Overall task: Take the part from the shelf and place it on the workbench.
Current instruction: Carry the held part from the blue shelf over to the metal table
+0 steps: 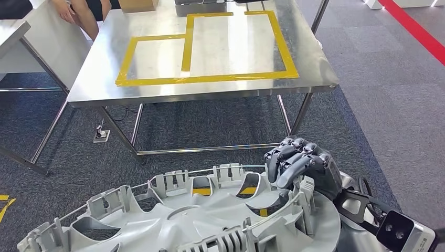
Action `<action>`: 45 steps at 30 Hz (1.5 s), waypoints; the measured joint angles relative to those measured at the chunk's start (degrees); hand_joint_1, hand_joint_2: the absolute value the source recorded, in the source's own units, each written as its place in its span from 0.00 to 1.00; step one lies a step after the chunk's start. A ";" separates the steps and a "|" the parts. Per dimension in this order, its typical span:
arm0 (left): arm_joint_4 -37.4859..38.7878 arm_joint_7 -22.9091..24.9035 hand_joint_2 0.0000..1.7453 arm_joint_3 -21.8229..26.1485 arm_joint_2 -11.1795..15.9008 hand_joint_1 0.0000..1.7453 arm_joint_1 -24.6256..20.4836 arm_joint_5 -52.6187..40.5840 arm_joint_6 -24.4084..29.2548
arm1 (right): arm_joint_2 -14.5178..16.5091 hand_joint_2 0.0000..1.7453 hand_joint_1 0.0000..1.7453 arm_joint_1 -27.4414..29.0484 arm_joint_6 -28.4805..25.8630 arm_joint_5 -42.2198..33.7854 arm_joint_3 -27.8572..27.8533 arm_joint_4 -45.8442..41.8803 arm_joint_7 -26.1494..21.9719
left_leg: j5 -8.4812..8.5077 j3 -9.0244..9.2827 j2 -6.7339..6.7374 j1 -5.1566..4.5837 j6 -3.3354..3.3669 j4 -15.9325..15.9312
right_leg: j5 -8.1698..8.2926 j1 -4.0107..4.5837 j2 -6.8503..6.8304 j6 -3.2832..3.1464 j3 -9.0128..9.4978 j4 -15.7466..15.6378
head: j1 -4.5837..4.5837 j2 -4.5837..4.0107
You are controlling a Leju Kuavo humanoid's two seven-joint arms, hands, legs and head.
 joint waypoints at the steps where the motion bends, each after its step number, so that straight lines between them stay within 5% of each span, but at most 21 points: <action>1: 0.00 0.00 1.00 0.00 -0.03 0.00 0.04 -0.01 -0.01 | 0.02 1.00 1.00 0.09 -0.01 0.02 0.01 0.00 0.00 | 0.01 -1.55 0.00 -0.01 0.01 0.65 | -0.55 0.03 0.06 0.00 0.67 0.00 | 0.00 0.00; 2: 0.00 0.00 1.00 0.00 -0.07 0.00 0.06 -0.01 -0.01 | 0.04 1.00 1.00 0.17 -0.01 0.04 0.02 -0.01 0.00 | 1.37 -2.08 0.01 -0.04 0.14 -0.71 | -1.15 0.07 0.11 0.03 1.49 -0.01 | -0.01 0.00; 5: 0.01 0.00 1.00 0.00 -0.02 0.00 0.07 0.03 -0.01 | 0.10 1.00 1.00 0.22 -0.01 0.04 0.05 -0.02 0.01 | 9.10 -0.05 0.05 -0.50 1.26 -10.92 | -3.03 0.24 0.15 0.36 3.81 -0.16 | 0.11 -0.01; 7: -0.01 0.00 1.00 0.01 0.12 0.00 0.13 0.09 0.01 | 0.14 1.00 1.00 0.26 0.00 0.05 0.06 -0.06 0.02 | 10.82 1.04 0.01 -0.92 2.09 -14.44 | -3.81 0.35 0.26 0.94 4.58 -0.36 | 0.25 -0.01; 11: -0.04 0.00 1.00 0.02 0.21 0.00 0.23 0.12 0.02 | 0.19 1.00 1.00 0.23 0.03 0.45 0.08 -0.33 0.01 | 10.56 3.49 -0.01 -0.44 3.00 -15.95 | -3.56 0.52 0.29 2.06 4.27 2.32 | 0.37 -0.01; 13: -0.04 0.00 1.00 0.02 0.20 0.00 0.13 0.12 0.02 | 0.19 1.00 1.00 0.10 -0.01 0.71 0.08 -0.43 -0.01 | 9.88 4.71 -0.05 -0.18 3.38 -16.34 | -4.81 0.39 0.23 2.57 0.14 9.13 | 0.62 -0.01; 15: -0.04 0.00 1.00 0.02 0.17 0.00 0.13 0.10 0.02 | 0.18 1.00 1.00 0.14 -0.13 0.88 0.08 -0.46 -0.01 | 8.91 5.62 -0.13 -0.12 3.51 -16.39 | -7.91 0.13 0.22 3.21 -4.90 15.36 | 0.67 -0.01; 17: -0.04 0.00 1.00 0.02 0.09 0.00 0.18 0.10 0.01 | 0.15 1.00 1.00 0.25 -0.31 1.03 0.10 -0.46 0.00 | 7.81 6.93 -0.28 -0.07 3.37 -16.39 | -8.46 -0.05 0.18 3.54 -7.10 15.33 | 0.66 0.00; 21: -0.05 0.00 1.00 0.02 -0.10 0.00 0.13 0.05 -0.02 | 0.13 1.00 1.00 0.41 -0.60 1.24 0.13 -0.50 0.00 | 5.28 9.73 -0.46 0.00 2.33 -16.36 | 1.45 -0.10 -0.25 3.14 -4.48 2.31 | 0.75 -0.01; 24: -0.06 0.00 1.00 0.01 -0.11 0.00 -0.03 0.00 -0.02 | 0.14 1.00 1.00 0.49 -0.78 1.31 0.16 -0.70 0.01 | 4.63 10.29 -0.39 -0.19 1.37 -16.25 | 2.77 -0.01 -0.19 1.95 -3.80 0.77 | 0.76 0.00; 27: -0.05 0.00 1.00 0.00 -0.22 0.00 -0.28 -0.03 -0.03 | 0.37 1.00 1.00 0.42 -0.84 1.34 0.23 -0.95 0.00 | 4.67 7.37 -0.15 -0.10 0.64 -11.12 | 2.16 -0.33 -0.12 0.91 -2.49 0.39 | 0.59 -0.01; 31: -0.03 0.00 1.00 0.01 -0.30 0.00 -0.26 -0.04 -0.03 | 0.68 1.00 1.00 0.62 -0.86 1.51 0.32 -1.01 0.00 | 0.32 -1.65 -0.04 0.05 -0.01 0.25 | 0.37 -0.32 -0.13 0.39 -0.67 0.28 | 0.43 0.00; 33: -0.02 0.00 1.00 0.01 -0.33 0.00 -0.24 -0.06 -0.03 | 0.74 1.00 1.00 0.75 -0.86 1.66 0.35 -1.01 0.00 | 2.72 -2.23 -0.03 0.06 0.11 -2.32 | -0.66 -0.32 -0.08 0.51 0.68 0.27 | 0.43 -0.01; 35: -0.02 0.00 1.00 0.00 -0.27 0.00 -0.25 -0.08 -0.03 | 0.81 1.00 1.00 0.79 -0.86 1.75 0.38 -1.07 0.00 | 7.94 0.10 0.04 -0.03 0.48 -9.77 | -1.76 -0.30 -0.07 0.82 2.21 0.20 | 0.48 -0.02; 37: -0.02 0.00 1.00 0.00 -0.22 0.00 -0.28 -0.10 -0.03 | 0.90 1.00 1.00 0.73 -0.93 1.81 0.41 -1.16 0.00 | 10.03 1.68 0.09 -0.37 1.02 -14.38 | -2.58 -0.24 -0.02 1.40 3.02 -0.21 | 0.51 -0.01; 41: -0.02 0.00 1.00 0.02 -0.09 0.00 -0.12 -0.16 -0.03 | 0.94 1.00 1.00 0.68 -1.06 1.83 0.40 -1.36 0.01 | 10.03 3.53 -0.01 -0.31 2.47 -15.64 | -2.55 -0.16 -0.05 2.66 3.49 1.43 | 0.63 0.00; 43: -0.02 0.00 1.00 0.01 -0.10 0.00 -0.22 -0.17 -0.03 | 0.93 1.00 1.00 0.53 -1.09 1.80 0.34 -1.48 0.00 | 9.42 4.72 -0.01 -0.07 3.08 -15.86 | -3.84 -0.17 -0.14 3.09 0.58 6.78 | 0.79 0.00; 45: -0.02 0.00 1.00 0.02 -0.10 0.00 -0.25 -0.19 -0.03 | 0.92 1.00 1.00 0.51 -1.13 1.78 0.31 -1.56 0.00 | 8.56 5.47 -0.05 -0.09 3.39 -15.86 | -6.85 -0.17 -0.14 3.52 -4.23 13.78 | 0.90 0.00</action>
